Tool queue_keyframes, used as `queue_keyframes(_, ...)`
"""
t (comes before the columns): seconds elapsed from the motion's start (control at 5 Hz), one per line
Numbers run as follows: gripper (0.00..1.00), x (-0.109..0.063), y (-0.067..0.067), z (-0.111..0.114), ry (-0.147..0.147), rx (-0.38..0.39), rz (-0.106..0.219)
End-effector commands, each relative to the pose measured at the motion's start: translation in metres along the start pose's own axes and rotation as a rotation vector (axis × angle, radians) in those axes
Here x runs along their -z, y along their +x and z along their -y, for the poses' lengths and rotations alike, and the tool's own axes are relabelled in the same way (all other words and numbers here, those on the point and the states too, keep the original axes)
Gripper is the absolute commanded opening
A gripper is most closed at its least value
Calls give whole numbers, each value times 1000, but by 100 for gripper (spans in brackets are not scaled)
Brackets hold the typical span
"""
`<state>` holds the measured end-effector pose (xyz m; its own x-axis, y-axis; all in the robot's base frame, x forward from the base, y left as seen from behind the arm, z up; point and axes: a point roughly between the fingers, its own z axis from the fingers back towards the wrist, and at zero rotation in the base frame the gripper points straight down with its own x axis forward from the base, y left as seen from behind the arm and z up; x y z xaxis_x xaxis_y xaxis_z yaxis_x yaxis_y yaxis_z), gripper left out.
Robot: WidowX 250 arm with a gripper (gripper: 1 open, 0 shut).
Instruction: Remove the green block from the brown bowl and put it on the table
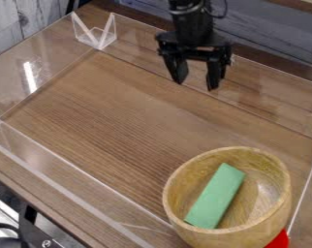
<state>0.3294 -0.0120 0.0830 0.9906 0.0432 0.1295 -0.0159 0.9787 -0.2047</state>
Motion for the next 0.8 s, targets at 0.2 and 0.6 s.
queue_keyframes(0.2,100,-8,1,5,-12,86,47)
queue_keyframes(0.6,100,-30,20,6,-20,101,66)
